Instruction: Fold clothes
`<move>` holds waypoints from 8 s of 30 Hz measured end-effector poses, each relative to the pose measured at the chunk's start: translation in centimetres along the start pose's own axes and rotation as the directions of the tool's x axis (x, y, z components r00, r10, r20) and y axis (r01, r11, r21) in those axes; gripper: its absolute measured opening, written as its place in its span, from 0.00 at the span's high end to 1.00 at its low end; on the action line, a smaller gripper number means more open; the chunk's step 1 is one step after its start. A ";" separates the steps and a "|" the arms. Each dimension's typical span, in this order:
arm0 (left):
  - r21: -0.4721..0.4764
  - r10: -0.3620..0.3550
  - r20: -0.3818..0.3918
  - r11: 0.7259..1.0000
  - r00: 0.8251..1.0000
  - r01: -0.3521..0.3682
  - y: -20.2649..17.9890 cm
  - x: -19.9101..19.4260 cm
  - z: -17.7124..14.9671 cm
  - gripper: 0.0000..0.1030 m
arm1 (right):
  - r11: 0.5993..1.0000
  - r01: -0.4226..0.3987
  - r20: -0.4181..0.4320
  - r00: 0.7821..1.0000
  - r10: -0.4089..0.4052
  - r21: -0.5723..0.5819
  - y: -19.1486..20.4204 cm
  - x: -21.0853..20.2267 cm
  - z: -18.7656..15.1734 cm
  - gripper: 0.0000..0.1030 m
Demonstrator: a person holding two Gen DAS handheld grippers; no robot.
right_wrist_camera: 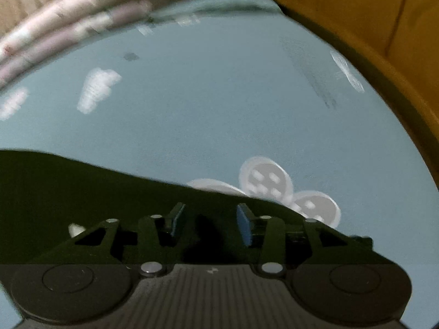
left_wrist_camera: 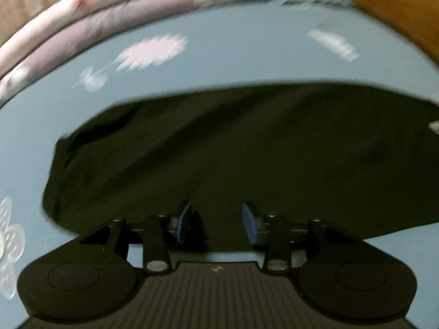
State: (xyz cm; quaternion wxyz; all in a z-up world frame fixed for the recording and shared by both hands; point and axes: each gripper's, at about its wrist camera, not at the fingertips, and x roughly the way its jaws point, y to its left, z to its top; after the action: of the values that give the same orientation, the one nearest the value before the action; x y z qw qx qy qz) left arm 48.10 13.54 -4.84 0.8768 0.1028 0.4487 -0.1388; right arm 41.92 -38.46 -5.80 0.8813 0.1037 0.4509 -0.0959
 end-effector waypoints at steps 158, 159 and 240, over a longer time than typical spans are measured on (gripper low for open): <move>-0.282 0.159 0.026 0.948 0.987 -0.145 2.7 -8.2 -9.7 0.26 | 0.977 -0.196 0.084 0.978 0.190 0.079 14.4 -4.8 -7.0 0.00; -0.298 0.160 0.017 0.943 0.987 -0.148 2.5 -8.6 -10.2 0.26 | 0.972 -0.212 0.081 0.976 0.204 0.105 12.9 -4.8 -6.9 0.00; -0.081 -0.312 -0.029 0.948 0.950 0.309 -16.1 -10.3 -14.1 0.26 | 0.784 -0.155 0.123 0.987 0.101 0.601 -4.0 -22.7 -30.4 0.00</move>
State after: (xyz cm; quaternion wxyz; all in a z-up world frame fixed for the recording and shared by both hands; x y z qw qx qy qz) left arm 26.24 4.26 -5.46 0.8377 0.0008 0.4823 -0.2560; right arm 4.25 -32.41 -5.05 0.8237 0.4076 0.3507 -0.1802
